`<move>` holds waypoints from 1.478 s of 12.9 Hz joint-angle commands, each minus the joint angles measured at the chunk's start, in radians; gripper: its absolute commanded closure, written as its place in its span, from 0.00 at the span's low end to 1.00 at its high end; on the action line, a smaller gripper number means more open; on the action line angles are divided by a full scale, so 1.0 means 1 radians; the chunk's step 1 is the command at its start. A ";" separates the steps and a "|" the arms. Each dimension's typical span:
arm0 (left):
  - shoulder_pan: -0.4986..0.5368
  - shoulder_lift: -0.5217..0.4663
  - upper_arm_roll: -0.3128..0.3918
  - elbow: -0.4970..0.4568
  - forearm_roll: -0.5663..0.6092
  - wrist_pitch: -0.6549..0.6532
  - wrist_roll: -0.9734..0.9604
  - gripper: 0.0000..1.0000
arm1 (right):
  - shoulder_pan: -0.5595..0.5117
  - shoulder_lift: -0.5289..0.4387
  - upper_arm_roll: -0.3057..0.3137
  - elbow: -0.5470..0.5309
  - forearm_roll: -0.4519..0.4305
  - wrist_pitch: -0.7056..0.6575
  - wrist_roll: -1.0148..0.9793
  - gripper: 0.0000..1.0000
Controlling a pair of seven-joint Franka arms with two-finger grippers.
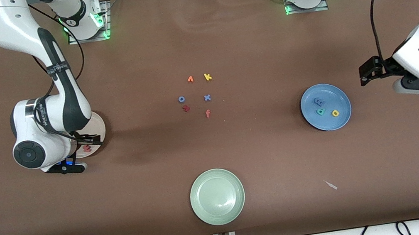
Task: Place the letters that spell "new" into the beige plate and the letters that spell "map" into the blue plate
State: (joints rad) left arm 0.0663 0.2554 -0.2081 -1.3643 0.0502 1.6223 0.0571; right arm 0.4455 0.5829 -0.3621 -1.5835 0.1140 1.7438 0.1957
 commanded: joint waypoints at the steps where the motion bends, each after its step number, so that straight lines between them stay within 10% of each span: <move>1: -0.042 -0.146 0.048 -0.206 -0.036 0.120 -0.010 0.00 | 0.001 -0.017 0.011 0.094 0.022 -0.133 -0.001 0.00; 4: -0.104 -0.238 0.171 -0.340 -0.132 0.156 -0.010 0.00 | 0.033 -0.054 0.012 0.137 0.018 -0.214 -0.001 0.00; 13: -0.106 -0.294 0.171 -0.398 -0.125 0.148 -0.005 0.00 | 0.042 -0.207 0.025 0.102 0.004 -0.205 -0.081 0.00; 16: -0.108 -0.295 0.154 -0.395 -0.125 0.128 -0.003 0.00 | -0.201 -0.395 0.274 -0.044 -0.005 -0.126 -0.097 0.00; 19: -0.109 -0.286 0.138 -0.381 -0.087 0.126 0.032 0.00 | -0.287 -0.472 0.333 -0.062 -0.025 -0.131 -0.099 0.00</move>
State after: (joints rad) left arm -0.0381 -0.0186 -0.0644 -1.7469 -0.0683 1.7589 0.0529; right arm 0.2100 0.1974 -0.0705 -1.5705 0.1066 1.5848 0.1114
